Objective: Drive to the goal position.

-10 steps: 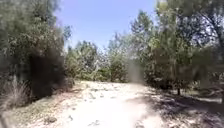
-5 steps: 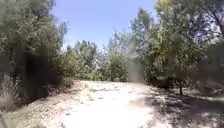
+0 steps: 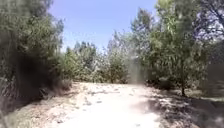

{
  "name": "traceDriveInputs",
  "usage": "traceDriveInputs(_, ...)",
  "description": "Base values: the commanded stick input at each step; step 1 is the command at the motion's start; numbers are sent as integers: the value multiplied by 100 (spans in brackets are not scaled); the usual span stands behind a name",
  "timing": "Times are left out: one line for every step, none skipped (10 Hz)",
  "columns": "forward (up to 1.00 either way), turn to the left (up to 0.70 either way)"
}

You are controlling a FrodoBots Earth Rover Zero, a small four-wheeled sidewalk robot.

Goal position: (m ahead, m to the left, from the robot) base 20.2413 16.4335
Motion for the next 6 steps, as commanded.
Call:
traceDriveInputs(45,2)
traceDriveInputs(45,2)
traceDriveInputs(45,2)
traceDriveInputs(45,2)
traceDriveInputs(45,2)
traceDriveInputs(45,2)
